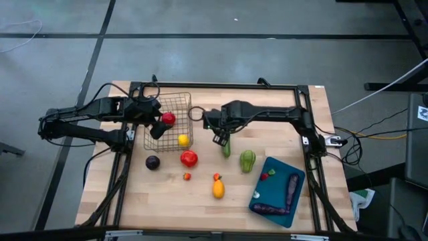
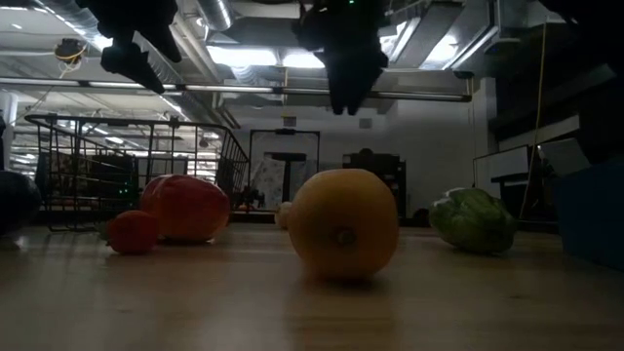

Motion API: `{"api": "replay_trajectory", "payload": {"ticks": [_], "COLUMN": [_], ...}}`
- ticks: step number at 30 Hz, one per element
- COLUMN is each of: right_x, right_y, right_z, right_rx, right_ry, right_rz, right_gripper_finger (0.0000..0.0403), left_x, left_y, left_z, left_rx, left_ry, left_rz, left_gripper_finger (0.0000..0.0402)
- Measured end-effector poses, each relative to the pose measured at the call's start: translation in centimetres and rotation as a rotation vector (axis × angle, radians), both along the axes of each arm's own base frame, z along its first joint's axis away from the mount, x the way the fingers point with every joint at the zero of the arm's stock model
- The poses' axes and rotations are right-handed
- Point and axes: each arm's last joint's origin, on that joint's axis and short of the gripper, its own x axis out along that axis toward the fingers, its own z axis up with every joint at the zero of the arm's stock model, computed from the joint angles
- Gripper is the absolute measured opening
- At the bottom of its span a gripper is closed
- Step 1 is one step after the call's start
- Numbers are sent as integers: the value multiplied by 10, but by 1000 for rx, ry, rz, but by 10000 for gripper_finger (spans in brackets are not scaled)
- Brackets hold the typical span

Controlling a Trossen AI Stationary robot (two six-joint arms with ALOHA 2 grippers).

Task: Sort produce into baskets
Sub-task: Put the green cucumber into the blue bin

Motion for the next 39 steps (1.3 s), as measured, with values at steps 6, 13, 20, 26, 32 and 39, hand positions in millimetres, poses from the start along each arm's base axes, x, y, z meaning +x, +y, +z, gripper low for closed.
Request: {"api": "replay_trajectory", "payload": {"ticks": [6, 13, 20, 26, 32, 39], "right_x": [2, -5, -2, 8, 6, 2], "right_y": [4, 3, 4, 4, 4, 3], "right_z": [-28, -68, -87, -93, -108, -116], "right_rx": [92, 102, 126, 156, 152, 120], "right_ry": [-4, 78, -6, -142, -116, -132], "right_rz": [-16, -127, -316, -389, -393, -531], "right_gripper_finger": [269, 269, 269, 269, 269, 269], "left_x": [0, 2, 1, 1, 1, 1], "left_y": [0, 1, 1, 1, 1, 1], "left_z": [-4, -28, -46, -46, -46, -46], "left_rx": [-42, -27, -43, -9, 3, 10], "left_ry": [-9, 44, 88, 102, 109, 113], "left_rz": [50, 74, 87, 41, 25, 14], "left_gripper_finger": [395, 395, 395, 395, 395, 395]}}
